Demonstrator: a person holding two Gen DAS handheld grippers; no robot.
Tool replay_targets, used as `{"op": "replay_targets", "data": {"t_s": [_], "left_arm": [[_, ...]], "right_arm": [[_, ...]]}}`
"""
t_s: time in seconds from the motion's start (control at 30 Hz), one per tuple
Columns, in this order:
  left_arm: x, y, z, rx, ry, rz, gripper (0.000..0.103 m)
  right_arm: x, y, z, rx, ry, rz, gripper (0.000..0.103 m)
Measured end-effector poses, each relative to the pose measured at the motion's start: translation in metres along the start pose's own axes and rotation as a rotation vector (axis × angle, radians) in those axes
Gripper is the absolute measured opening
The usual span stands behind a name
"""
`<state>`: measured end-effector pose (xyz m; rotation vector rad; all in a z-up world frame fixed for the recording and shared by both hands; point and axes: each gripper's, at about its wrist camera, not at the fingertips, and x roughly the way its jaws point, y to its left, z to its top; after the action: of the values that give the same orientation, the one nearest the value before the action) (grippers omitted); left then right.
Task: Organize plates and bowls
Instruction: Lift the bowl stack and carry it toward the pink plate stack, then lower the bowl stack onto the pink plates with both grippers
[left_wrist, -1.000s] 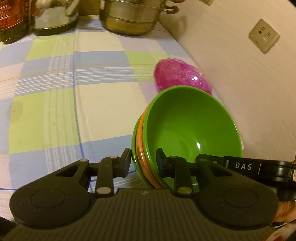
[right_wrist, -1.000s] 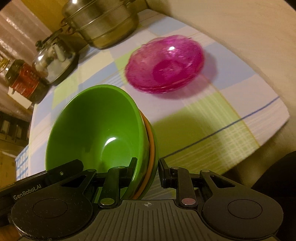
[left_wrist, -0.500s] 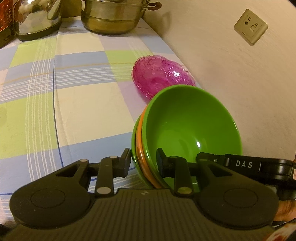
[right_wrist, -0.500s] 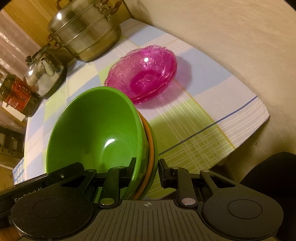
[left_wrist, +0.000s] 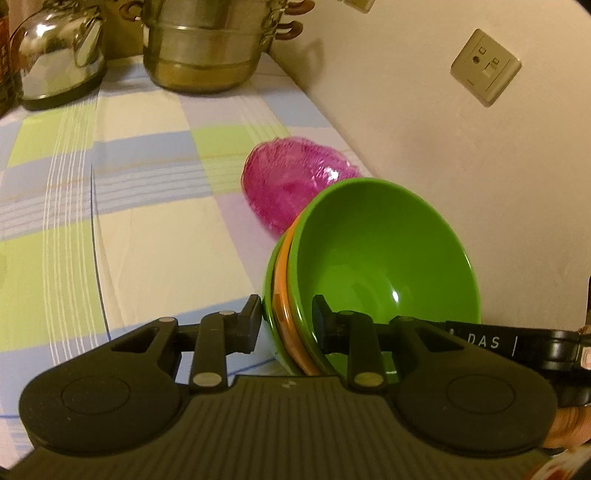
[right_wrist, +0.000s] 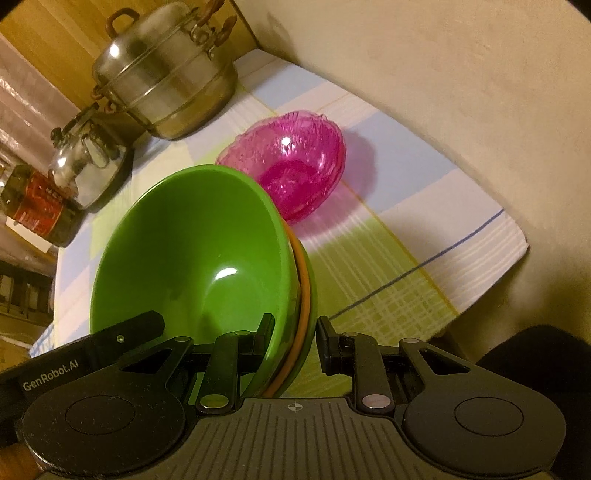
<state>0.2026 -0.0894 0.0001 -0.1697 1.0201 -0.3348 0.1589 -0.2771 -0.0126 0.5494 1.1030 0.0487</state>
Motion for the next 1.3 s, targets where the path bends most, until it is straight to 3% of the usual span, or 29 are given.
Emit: {"op": "replay_targets", "data": {"t_s": [0.63,1.0,1.3], "left_arm": [[0.029,-0.018,0.077,0.019,-0.023,-0.014,0.025],[0.08,-0.016,0.126,0.004,0.003,0.009,0.025],[0.116,-0.005,0.134,-0.013,0.05,0.024,0.025]], "right_arm": [[0.002,0.006,0.076,-0.024,-0.057,-0.008,0.024],[0.042,0.004,0.139,-0.039,-0.054,-0.016,0.024],[0.079,-0.004,0.162,-0.029,-0.021,-0.027,0.024]]}}
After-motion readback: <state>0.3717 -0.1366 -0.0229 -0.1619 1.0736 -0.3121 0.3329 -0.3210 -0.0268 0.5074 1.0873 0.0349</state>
